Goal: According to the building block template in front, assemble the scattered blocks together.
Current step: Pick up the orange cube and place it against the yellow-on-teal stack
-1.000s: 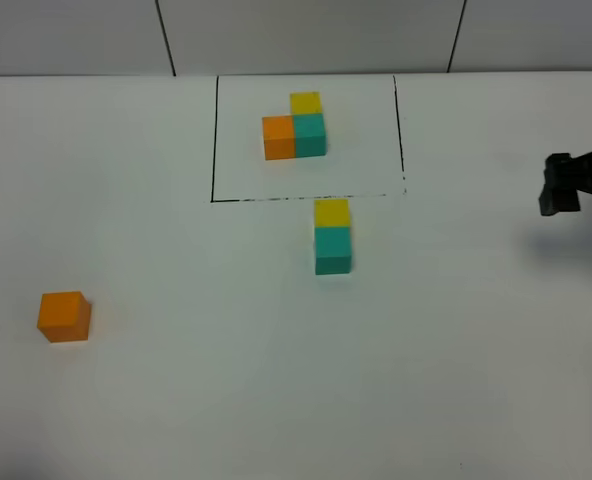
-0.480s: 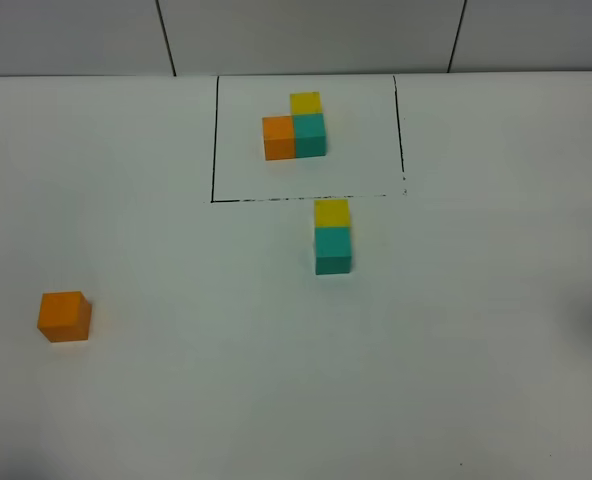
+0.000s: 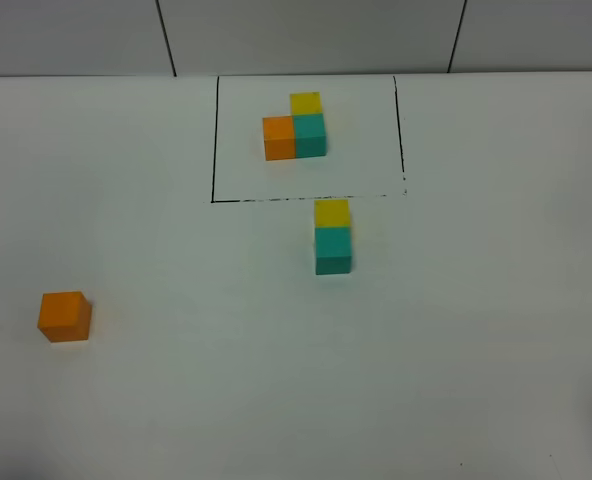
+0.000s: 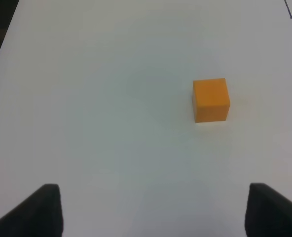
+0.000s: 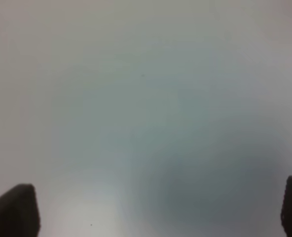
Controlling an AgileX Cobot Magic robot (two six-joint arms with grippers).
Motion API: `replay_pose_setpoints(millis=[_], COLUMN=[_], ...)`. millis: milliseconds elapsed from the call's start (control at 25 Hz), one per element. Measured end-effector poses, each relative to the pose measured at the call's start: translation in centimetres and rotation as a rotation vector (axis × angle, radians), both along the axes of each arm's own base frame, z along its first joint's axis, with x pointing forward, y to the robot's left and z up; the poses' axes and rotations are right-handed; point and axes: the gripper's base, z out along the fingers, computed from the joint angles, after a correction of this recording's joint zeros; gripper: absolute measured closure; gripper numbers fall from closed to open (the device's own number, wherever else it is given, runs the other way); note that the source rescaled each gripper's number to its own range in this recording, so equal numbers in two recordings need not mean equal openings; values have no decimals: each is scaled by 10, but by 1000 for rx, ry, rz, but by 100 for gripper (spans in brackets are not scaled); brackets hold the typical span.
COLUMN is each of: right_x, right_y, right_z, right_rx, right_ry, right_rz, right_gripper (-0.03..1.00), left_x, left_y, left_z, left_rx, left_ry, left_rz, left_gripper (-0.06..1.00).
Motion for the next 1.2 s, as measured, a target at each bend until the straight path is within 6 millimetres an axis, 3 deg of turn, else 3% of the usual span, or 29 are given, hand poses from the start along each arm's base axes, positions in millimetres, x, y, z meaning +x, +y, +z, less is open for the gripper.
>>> replay_pose_setpoints(millis=[240,480,1200], right_x=[-32,-53,-93], right_y=[4,7,11], right_z=[-9,-4,-7], right_rx=[22,35,36], right_ry=[-69,-196,-404], right_rz=[-9,-2,10], right_gripper=[-3,-3,-3], left_x=[0,0,0], left_y=[0,0,0], left_z=[0,0,0], left_rx=[1,1,1], left_ry=[0,0,0], left_rz=[-1,-1,-1], left_gripper=[-6,-6,-6])
